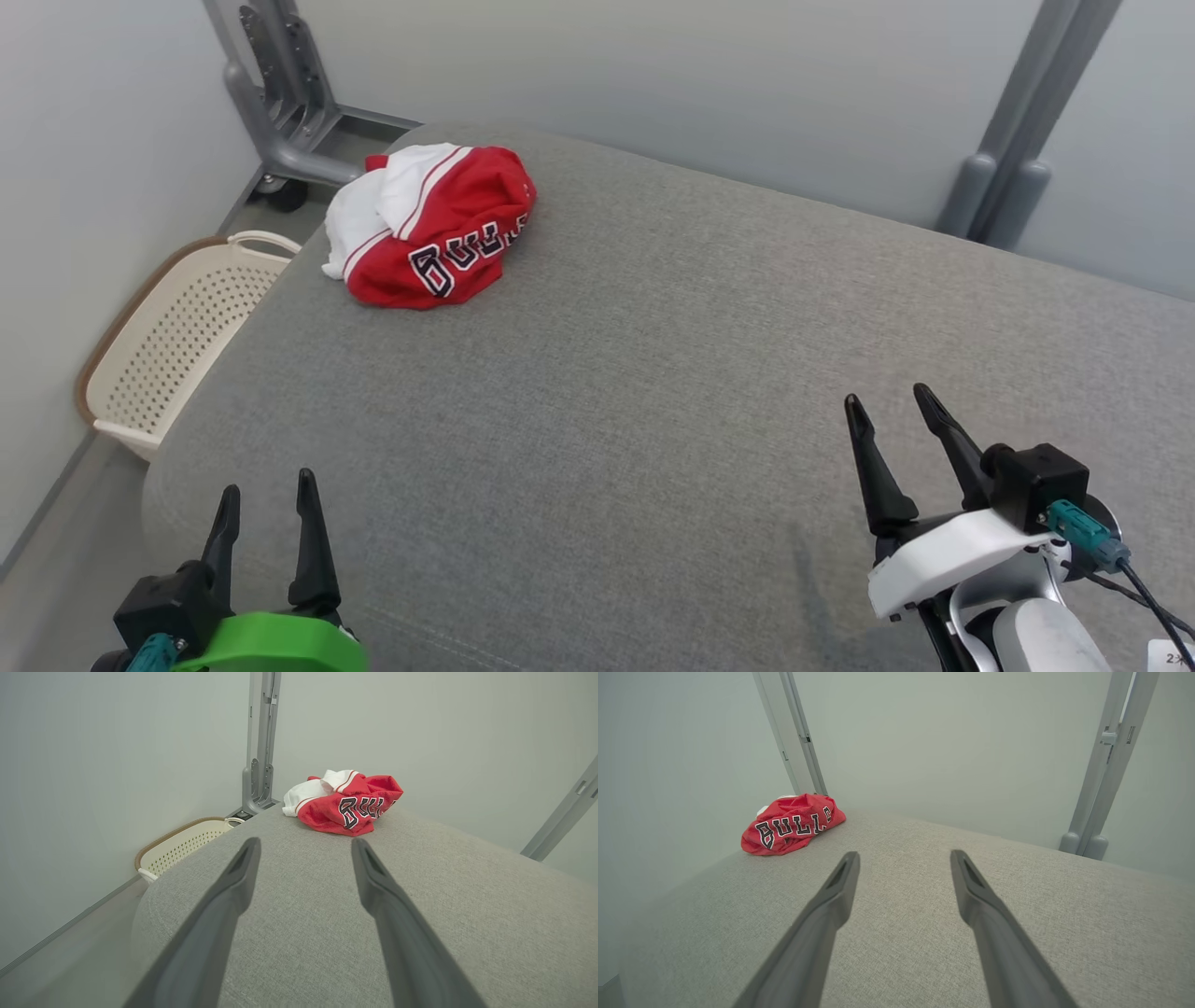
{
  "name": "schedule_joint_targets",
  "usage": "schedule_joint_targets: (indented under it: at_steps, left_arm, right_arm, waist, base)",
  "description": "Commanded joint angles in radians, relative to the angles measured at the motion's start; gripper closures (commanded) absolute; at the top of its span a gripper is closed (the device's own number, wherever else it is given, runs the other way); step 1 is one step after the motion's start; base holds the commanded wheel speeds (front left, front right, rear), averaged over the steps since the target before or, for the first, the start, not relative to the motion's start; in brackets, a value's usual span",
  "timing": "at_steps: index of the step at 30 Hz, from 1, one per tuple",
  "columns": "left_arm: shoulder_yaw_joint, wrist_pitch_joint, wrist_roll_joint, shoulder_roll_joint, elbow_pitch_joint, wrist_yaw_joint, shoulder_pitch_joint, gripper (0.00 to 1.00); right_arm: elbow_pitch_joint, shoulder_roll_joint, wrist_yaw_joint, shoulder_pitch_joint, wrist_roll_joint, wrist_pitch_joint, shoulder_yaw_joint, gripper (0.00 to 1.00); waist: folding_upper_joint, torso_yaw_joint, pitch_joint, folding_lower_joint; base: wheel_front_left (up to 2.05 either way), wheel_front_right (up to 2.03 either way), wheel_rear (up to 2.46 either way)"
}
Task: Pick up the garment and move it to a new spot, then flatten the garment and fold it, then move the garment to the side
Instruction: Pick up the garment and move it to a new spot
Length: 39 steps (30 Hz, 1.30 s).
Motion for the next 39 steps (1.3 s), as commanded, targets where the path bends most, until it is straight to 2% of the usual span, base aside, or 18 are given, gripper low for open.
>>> schedule_joint_targets:
  at_steps: [1,13,21,31,35,39]
  left_arm:
    - [0.002,-0.006,0.000,0.000,-0.007,0.005,0.009,0.00]
    - [0.024,-0.007,0.002,-0.001,-0.003,-0.006,-0.026,0.00]
    - [0.041,0.040,0.017,0.066,0.015,-0.040,-0.182,0.00]
    - [0.033,0.223,0.053,0.225,0.149,-0.152,-0.542,0.00]
    - [0.030,0.293,0.036,0.252,0.236,-0.195,-0.671,0.00]
    - [0.039,0.355,-0.017,0.246,0.332,-0.245,-0.765,0.00]
  right_arm:
    - [0.004,-0.003,0.000,-0.006,-0.002,-0.006,0.000,0.00]
    - [-0.013,-0.004,0.000,-0.029,-0.017,-0.004,-0.003,0.00]
    - [-0.057,-0.004,0.000,-0.059,-0.044,0.006,-0.011,0.00]
    - [-0.103,-0.004,0.000,-0.126,-0.084,0.027,0.009,0.00]
    - [-0.121,-0.004,0.000,-0.153,-0.107,0.036,0.005,0.00]
    - [-0.134,-0.004,0.000,-0.178,-0.119,0.046,0.009,0.00]
  waist:
    - [0.0053,0.048,0.012,0.0000]
    - [0.0053,0.016,0.053,0.0000]
    - [0.0053,-0.031,0.118,0.0000]
    - [0.0053,-0.134,0.254,0.0000]
    - [0.0053,-0.176,0.315,0.0000]
    - [0.0053,-0.217,0.370,0.0000]
  base:
    - [0.00,0.00,0.00]
    - [0.00,0.00,0.00]
    - [0.00,0.00,0.00]
    - [0.00,0.00,0.00]
    - [0.00,0.00,0.00]
    - [0.00,0.00,0.00]
